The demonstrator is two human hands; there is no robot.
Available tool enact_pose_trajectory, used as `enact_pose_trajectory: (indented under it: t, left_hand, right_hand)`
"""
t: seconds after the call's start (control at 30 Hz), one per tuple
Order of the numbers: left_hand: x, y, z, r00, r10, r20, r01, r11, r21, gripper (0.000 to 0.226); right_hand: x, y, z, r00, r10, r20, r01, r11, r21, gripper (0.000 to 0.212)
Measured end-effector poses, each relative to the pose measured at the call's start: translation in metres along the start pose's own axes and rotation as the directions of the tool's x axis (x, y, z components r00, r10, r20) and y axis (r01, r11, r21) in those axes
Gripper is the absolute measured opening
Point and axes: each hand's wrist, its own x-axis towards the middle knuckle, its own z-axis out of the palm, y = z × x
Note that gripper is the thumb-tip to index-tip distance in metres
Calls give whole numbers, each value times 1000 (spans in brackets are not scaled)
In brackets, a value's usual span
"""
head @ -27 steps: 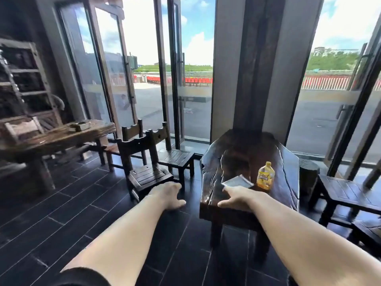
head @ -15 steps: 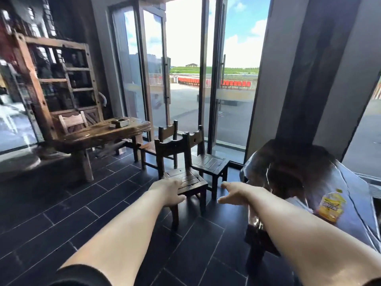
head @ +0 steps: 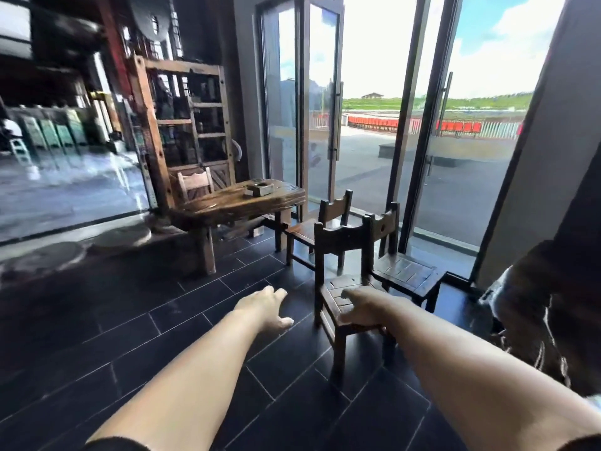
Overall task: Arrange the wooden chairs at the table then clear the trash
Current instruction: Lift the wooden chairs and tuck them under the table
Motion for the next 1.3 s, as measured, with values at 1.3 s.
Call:
enact_pose_trajectory:
  t: [1.3]
  left_hand:
    - [749,-308,-123,999,25,40,-23,998,-62,68]
  right_hand:
    - [792,-28,-161,997,67,34,-66,998,-8,62]
